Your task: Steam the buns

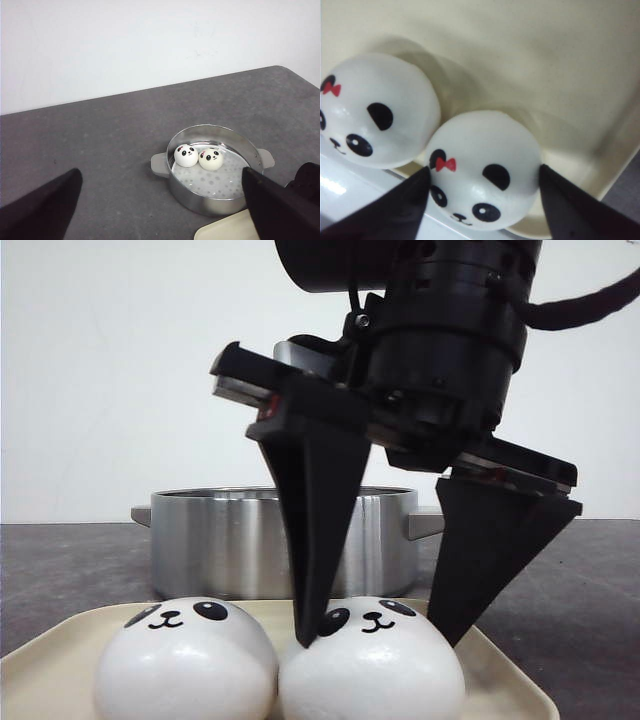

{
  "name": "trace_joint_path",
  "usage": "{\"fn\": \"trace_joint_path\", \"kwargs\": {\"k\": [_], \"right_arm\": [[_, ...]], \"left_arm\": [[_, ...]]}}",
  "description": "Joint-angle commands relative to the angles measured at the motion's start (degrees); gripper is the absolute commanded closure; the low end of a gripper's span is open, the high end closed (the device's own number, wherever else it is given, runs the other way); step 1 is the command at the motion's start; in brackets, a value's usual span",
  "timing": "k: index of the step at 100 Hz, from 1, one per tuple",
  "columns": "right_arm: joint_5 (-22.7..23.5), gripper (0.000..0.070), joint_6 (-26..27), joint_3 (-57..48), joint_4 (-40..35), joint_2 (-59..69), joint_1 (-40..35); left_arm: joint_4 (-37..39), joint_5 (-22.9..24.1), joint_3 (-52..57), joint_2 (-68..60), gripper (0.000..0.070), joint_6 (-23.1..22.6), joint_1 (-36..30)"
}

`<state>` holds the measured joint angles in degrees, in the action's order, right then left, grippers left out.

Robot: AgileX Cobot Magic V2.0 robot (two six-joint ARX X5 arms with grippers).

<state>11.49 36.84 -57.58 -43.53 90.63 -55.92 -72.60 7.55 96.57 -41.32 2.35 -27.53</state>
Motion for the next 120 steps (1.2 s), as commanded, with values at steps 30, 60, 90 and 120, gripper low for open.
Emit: {"fn": "trace_joint_path", "kwargs": {"k": [30, 60, 90, 120], "right_arm": [[1.0, 0.0685, -0.3, -0.2, 0.9, 4.9, -0.6], [-5.0, 0.0690, -3.1, -16.0, 0.2, -2.6, -0.5], [-12.9, 0.0693, -10.8, -39.4, -0.2, 2.5, 8.0], [-6.1, 0.0693, -12.0, -40.3, -5.8, 18.0, 18.4]], "left_arm": [[0.6, -0.1, 1.0, -0.5, 0.0080, -0.1, -1.9], [0.7, -0.1, 1.0, -0.5, 0.0080, -0.2, -1.9], [2.9, -0.1, 0.8, -0.7, 0.0080, -0.2, -1.9], [2.9, -0.1, 0.7, -0.8, 0.0080, -0.2, -1.9]]}}
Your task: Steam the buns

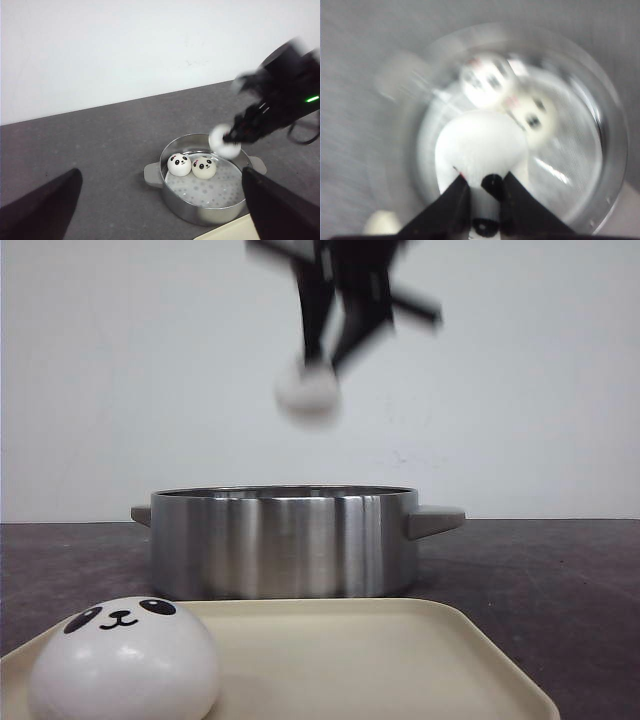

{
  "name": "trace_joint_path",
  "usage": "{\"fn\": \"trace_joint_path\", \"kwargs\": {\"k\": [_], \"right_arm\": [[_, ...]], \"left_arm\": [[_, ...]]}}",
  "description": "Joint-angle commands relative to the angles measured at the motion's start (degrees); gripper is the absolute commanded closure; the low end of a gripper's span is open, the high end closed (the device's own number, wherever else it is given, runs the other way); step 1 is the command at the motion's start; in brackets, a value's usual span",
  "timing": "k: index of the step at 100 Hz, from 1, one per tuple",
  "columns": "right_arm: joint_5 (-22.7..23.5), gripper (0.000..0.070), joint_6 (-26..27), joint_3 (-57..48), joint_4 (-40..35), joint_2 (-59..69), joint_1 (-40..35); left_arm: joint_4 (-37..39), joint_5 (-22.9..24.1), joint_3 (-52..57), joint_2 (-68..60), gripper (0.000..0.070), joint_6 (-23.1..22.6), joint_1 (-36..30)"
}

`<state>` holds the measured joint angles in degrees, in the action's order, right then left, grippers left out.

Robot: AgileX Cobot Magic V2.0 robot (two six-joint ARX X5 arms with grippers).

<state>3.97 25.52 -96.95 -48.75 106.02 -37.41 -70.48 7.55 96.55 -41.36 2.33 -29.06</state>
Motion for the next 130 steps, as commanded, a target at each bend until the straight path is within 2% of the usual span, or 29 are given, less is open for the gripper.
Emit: {"fn": "trace_joint_path", "kwargs": {"k": [1, 36, 40, 45, 54, 58, 62, 73, 84, 92, 95, 98, 101, 109, 121, 130], "right_arm": [[1.7, 0.0693, -0.7, -0.9, -0.7, 3.1, 0.0], [1.4, 0.0692, -0.2, -0.9, -2.3, 10.9, 0.9], [0.9, 0.0675, 0.0, -0.9, -2.7, 11.1, 0.9], [0.5, 0.0585, 0.0, -0.9, -3.3, 11.2, 0.9], [0.5, 0.0310, 0.1, -0.9, -4.0, 11.2, 0.9], [0.5, 0.0224, 0.1, -0.9, -4.3, 11.2, 0.8], [0.5, 0.0185, 0.1, -0.9, -4.5, 11.2, 0.8], [0.6, 0.0143, -0.1, -1.5, -5.1, 11.2, 0.8], [0.5, 0.0143, -2.7, -4.1, -8.0, 10.6, 0.8], [0.5, 0.0146, -5.2, -7.0, -11.0, 8.9, 0.7], [0.0, 0.0172, -5.6, -7.8, -11.6, 7.9, 0.3], [-0.8, 0.0231, -5.7, -8.2, -11.5, 6.3, -0.1], [-1.5, 0.0329, -5.7, -8.3, -11.0, 4.3, -0.7], [-3.0, 0.0693, -6.6, -8.3, -8.4, -1.8, -2.5], [-6.0, 0.0690, -9.2, -8.3, -3.4, -11.5, -6.3], [-10.1, 0.0690, -12.0, -8.3, -1.8, -18.1, -9.8]], "left_arm": [[0.8, -0.1, 0.8, -0.7, 0.0080, -0.2, -0.4], [0.2, -0.1, 0.8, -0.7, 0.0080, -0.2, -0.4], [-0.2, -0.1, 0.8, -0.7, 0.0080, -0.2, -0.4], [-0.8, -0.1, 0.8, -0.7, 0.0080, -0.2, -0.4], [-1.5, -0.1, 0.8, -0.8, 0.0080, -0.2, -0.4], [-1.6, -0.1, 0.8, -0.8, 0.0080, -0.2, -0.4], [-1.8, -0.1, 0.8, -0.8, 0.0080, -0.1, -0.4], [-1.8, -0.1, 0.8, -0.9, 0.0080, 1.2, -0.4], [-1.8, -1.8, 0.2, -1.0, 0.0080, 4.8, -0.4], [-1.1, -5.7, -1.8, -1.0, 0.0079, 8.6, -0.4], [-0.8, -7.4, -3.0, -1.0, 0.0079, 9.9, -0.4], [-0.6, -9.1, -4.3, -1.0, 0.0080, 11.1, -0.4], [-0.6, -10.6, -5.9, -1.0, 0.0080, 12.1, -0.4], [-0.7, -13.6, -10.7, -1.1, 0.0080, 14.0, -0.4], [-0.3, -15.6, -19.1, -1.3, 0.0080, 16.4, -0.4], [1.9, -18.2, -25.9, -1.5, 0.0080, 17.8, -0.4]]}}
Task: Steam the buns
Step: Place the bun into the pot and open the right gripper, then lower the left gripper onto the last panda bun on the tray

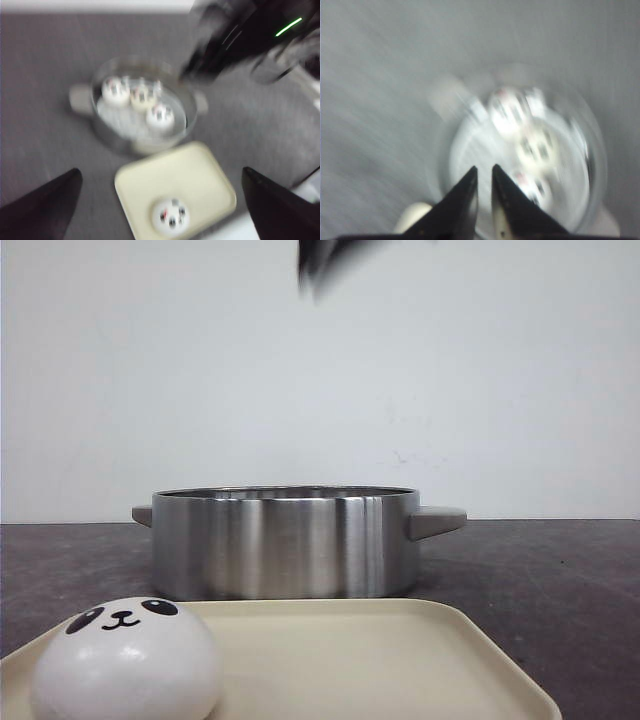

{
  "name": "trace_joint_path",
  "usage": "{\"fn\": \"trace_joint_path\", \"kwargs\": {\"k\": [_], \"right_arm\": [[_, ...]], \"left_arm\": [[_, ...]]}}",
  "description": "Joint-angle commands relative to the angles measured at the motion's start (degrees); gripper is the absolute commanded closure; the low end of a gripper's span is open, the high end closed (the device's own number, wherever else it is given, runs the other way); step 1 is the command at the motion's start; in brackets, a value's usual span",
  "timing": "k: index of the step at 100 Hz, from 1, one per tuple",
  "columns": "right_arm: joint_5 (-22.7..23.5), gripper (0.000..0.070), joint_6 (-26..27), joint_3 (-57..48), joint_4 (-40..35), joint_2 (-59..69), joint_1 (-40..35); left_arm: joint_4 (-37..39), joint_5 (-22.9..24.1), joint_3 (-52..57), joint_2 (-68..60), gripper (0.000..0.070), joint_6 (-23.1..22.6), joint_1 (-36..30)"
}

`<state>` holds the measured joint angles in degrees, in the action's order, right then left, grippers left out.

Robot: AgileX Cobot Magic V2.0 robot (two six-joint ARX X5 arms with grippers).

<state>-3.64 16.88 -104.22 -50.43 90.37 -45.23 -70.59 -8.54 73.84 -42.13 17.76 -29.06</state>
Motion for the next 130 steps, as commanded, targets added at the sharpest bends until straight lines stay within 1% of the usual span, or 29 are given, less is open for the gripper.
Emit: {"fn": "trace_joint_path", "kwargs": {"k": [1, 11, 17, 27, 38, 54, 70, 81, 95, 111, 113, 116, 120, 124, 130], "right_arm": [[-3.0, 0.0690, -3.5, -1.0, -0.1, -3.1, -2.4], [-6.6, 0.0690, -5.5, -1.0, -1.1, -8.6, -5.8], [-8.3, 0.0690, -5.8, -1.0, -2.6, -11.3, -7.5], [-11.8, 0.0690, -5.7, -1.0, -4.7, -15.1, -9.8], [-13.6, 0.0690, -5.7, -1.0, -5.1, -18.1, -11.8], [-15.4, 0.0690, -5.7, -1.0, -6.3, -21.2, -13.5], [-17.4, 0.0690, -5.5, -1.0, -9.4, -23.2, -13.6], [-17.9, 0.0690, -5.3, -1.0, -11.0, -24.1, -13.6], [-17.8, 0.0690, -5.3, -1.0, -11.6, -24.9, -13.6], [-17.9, 0.0690, -5.4, -1.0, -12.7, -25.7, -13.6], [-17.9, 0.0690, -5.4, -1.0, -12.8, -25.8, -13.6], [-17.9, 0.0690, -5.4, -1.0, -13.0, -25.8, -13.6], [-17.9, 0.0690, -5.4, -1.0, -13.2, -26.2, -13.6], [-18.5, 0.0690, -5.4, -1.0, -13.3, -26.2, -13.6], [-19.3, 0.0690, -5.4, -1.0, -13.6, -26.5, -13.6]], "left_arm": [[2.4, -2.6, -3.9, -0.8, 0.0080, 2.3, -0.5], [6.1, -8.0, -11.1, -1.5, 0.0080, 2.9, -1.4], [7.6, -9.1, -14.8, -2.6, 0.0079, 3.5, -2.4], [10.4, -9.1, -19.5, -5.2, 0.0072, 4.2, -4.9], [13.8, -9.0, -22.4, -9.3, 0.0072, 4.4, -8.2], [17.3, -8.0, -22.9, -17.4, 0.0072, 4.5, -13.8], [21.5, -6.6, -22.9, -25.2, 0.0073, 6.1, -18.4], [23.9, -6.3, -22.9, -30.1, 0.0073, 7.1, -20.8], [25.3, -5.8, -22.9, -35.6, 0.0073, 7.2, -22.4], [25.7, -3.4, -22.9, -40.5, 0.0082, 7.1, -23.0], [25.8, -3.1, -22.9, -40.9, 0.0096, 7.0, -23.1], [25.9, -2.8, -22.9, -41.5, 0.0136, 6.9, -23.1], [26.1, -2.5, -22.9, -42.2, 0.0221, 6.7, -23.1], [26.5, -2.4, -22.9, -42.7, 0.0346, 6.3, -23.1], [27.0, -2.4, -22.9, -43.3, 0.0584, 5.2, -23.1]]}}
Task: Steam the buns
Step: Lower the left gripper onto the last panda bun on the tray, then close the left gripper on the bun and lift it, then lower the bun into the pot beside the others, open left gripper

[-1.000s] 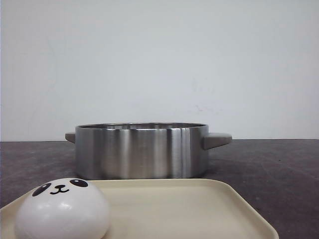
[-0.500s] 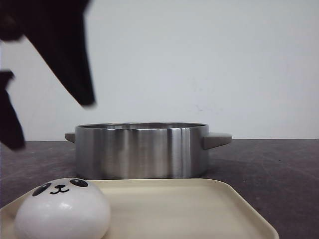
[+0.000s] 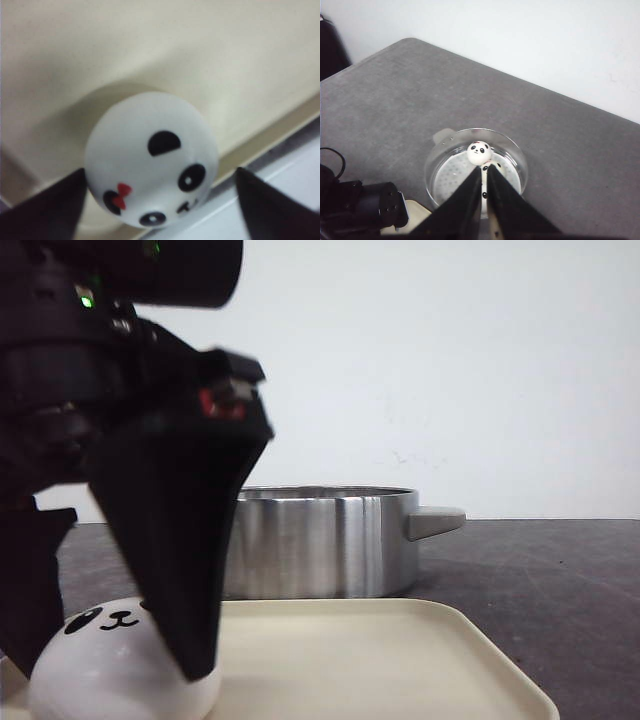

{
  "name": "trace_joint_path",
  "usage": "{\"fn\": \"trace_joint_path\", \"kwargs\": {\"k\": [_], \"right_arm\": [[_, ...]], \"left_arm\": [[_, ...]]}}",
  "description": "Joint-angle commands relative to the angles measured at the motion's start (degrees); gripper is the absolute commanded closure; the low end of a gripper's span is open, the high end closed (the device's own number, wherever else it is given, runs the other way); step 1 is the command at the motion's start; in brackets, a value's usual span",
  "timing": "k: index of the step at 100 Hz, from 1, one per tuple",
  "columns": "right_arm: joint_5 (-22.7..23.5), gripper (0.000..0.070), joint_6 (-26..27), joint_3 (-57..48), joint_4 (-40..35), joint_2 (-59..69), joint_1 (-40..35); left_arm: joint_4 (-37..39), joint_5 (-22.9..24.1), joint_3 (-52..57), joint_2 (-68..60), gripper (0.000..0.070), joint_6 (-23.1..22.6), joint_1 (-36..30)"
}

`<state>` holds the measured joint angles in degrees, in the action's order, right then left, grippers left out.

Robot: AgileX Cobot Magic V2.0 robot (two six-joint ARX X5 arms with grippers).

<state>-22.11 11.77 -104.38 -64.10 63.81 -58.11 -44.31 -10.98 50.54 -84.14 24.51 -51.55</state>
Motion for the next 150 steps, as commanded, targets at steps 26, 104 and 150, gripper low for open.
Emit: {"fn": "trace_joint_path", "kwargs": {"k": [26, 104, 150], "right_arm": [[-2.1, 0.0690, -0.6, -0.8, -1.8, -0.7, -0.7], [-2.5, 0.0690, -2.8, -0.6, -1.7, -0.9, -0.7], [-2.6, 0.0690, -1.6, -0.2, -3.7, -0.9, -0.7]], "left_arm": [[1.3, -2.7, 3.7, 1.9, 0.0690, -2.8, -0.9], [-11.5, 7.4, 41.8, -15.4, 0.0690, -21.8, 16.2], [-6.6, 7.6, 41.8, -28.9, 0.0661, -22.2, 20.9]]}}
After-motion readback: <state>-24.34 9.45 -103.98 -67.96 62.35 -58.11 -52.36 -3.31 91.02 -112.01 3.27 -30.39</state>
